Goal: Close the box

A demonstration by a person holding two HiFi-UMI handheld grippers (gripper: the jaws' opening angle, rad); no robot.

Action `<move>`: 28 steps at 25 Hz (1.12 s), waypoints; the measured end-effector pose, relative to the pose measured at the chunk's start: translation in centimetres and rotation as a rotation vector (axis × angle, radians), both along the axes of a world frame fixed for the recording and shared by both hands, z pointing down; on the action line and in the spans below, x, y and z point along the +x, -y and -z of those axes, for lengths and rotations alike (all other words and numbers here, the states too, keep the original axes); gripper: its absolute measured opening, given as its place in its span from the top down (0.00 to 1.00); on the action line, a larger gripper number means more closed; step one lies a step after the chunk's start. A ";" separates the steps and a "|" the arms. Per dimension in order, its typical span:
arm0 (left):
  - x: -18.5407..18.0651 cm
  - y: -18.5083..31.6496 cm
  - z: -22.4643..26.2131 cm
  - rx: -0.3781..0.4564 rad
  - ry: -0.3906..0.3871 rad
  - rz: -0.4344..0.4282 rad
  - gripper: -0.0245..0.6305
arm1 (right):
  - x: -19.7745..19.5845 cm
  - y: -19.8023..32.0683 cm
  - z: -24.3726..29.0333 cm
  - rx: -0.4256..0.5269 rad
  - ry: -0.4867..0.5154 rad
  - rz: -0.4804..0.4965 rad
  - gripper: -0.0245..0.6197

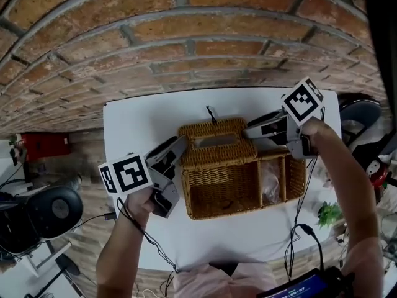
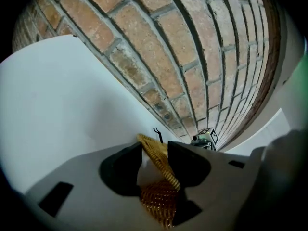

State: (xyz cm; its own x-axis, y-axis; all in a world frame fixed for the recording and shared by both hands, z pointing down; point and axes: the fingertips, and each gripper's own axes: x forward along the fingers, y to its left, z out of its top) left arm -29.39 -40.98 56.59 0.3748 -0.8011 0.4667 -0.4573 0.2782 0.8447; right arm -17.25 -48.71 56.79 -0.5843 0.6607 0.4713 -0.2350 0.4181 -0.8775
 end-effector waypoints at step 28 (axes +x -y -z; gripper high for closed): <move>-0.8 -0.3 8.7 0.181 0.196 0.017 0.72 | -0.5 2.1 7.8 0.351 0.231 -0.152 0.85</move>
State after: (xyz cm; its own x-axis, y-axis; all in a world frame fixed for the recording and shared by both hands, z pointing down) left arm -30.18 -40.66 47.85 0.2775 -0.8833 0.3780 -0.6133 0.1399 0.7773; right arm -17.76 -50.77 48.95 -0.7786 0.3826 0.4973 -0.1310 0.6761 -0.7251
